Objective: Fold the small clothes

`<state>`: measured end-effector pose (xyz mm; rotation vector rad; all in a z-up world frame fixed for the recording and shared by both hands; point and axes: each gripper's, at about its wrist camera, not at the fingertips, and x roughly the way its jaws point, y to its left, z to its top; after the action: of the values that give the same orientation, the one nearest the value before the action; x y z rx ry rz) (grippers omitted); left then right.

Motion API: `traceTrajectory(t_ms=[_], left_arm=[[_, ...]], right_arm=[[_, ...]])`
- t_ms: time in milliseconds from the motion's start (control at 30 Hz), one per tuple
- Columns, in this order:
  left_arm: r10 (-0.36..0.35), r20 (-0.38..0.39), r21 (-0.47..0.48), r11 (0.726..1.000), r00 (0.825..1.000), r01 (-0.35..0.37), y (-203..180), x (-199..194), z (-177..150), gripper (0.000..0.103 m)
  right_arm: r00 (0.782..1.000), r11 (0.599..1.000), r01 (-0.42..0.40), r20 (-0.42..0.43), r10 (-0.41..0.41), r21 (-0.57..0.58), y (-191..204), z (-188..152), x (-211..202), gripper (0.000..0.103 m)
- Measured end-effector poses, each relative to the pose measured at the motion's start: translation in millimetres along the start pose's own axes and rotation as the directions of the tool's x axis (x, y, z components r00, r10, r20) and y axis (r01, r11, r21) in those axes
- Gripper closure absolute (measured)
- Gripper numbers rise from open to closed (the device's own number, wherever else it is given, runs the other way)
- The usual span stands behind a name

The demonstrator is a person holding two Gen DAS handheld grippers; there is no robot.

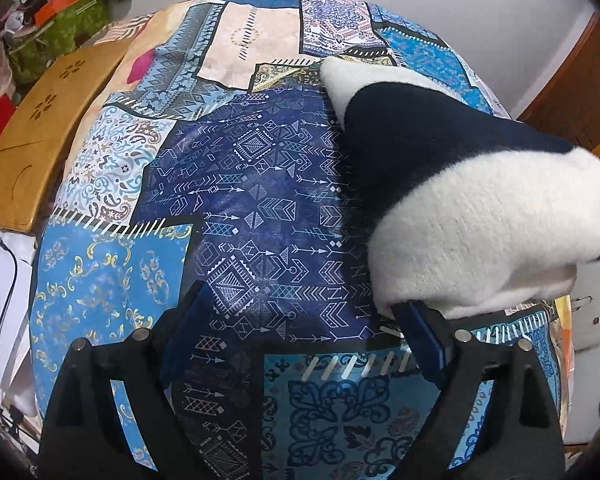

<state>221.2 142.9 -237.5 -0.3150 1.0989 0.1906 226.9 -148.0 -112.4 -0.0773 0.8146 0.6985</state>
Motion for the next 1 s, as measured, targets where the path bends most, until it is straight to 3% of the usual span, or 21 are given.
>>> traceTrajectory(t_ms=[400, 533, 600, 1000], left_arm=[[0.077, 0.016, 0.078, 0.994, 0.997, -0.078, -7.3, -10.0, -2.2, 0.012], [0.156, 0.051, 0.132, 0.978, 0.986, -0.161, -7.4, -24.5, -2.0, 0.012], [0.161, 0.074, 0.143, 0.975, 0.984, -0.17, -3.9, -35.0, 0.0, 0.012], [0.105, 0.224, 0.138, 0.981, 0.969, -0.138, -12.2, -96.1, 31.1, 0.012]], right_arm=[[0.998, 0.997, -0.023, -0.063, 0.028, 0.07, -13.3, -27.8, 13.3, 0.093], [0.996, 0.996, -0.054, -0.071, 0.059, 0.076, -12.9, -29.2, 5.6, 0.091], [0.996, 0.997, -0.053, -0.072, 0.057, 0.054, -10.5, -27.7, -1.8, 0.09], [0.998, 1.0, 0.004, 0.062, -0.005, 0.017, -6.8, 12.6, -37.3, 0.042]])
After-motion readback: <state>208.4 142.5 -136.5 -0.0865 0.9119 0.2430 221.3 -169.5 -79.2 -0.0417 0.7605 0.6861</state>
